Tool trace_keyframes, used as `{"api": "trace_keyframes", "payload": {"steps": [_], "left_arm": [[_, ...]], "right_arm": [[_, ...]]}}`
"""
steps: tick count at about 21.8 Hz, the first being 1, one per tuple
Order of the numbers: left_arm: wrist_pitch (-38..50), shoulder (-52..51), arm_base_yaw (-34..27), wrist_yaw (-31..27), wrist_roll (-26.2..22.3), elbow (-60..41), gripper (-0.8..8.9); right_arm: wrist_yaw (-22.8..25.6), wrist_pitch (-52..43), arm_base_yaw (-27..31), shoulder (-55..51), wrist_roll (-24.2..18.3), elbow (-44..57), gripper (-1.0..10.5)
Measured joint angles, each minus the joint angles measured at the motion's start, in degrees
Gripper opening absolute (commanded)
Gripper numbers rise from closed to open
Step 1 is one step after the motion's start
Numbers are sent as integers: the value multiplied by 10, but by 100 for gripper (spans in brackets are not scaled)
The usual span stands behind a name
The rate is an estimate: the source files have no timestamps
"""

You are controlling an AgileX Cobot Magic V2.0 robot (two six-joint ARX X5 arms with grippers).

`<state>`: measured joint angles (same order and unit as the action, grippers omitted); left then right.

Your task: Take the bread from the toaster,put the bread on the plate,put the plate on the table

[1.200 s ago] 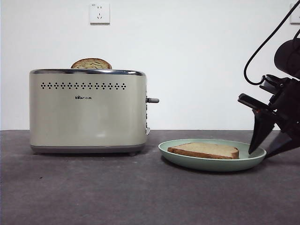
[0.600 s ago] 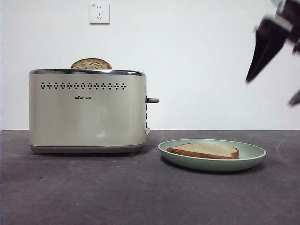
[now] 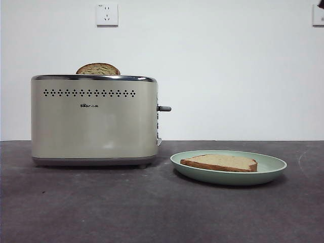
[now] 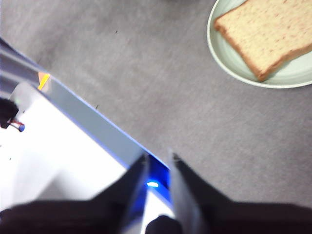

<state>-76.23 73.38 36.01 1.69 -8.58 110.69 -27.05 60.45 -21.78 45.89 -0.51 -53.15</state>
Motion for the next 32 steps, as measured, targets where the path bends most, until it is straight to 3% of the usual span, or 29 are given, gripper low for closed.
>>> {"api": "trace_keyframes", "payload": {"steps": [20,23,27,32], "left_arm": [[1,0,0,0,1,0,-8],[55,0,-2,-1,2,0,-8],[177,-9,-85,20,-30,0,-4],[234,-52,-180,127,-57,0,-4]], "right_arm": [[3,0,-3,1,-2,0,1],[3,-1,-3,1,-2,0,1],[3,0,-3,1,-2,0,1],[3,0,-3,1,-2,0,1]]}}
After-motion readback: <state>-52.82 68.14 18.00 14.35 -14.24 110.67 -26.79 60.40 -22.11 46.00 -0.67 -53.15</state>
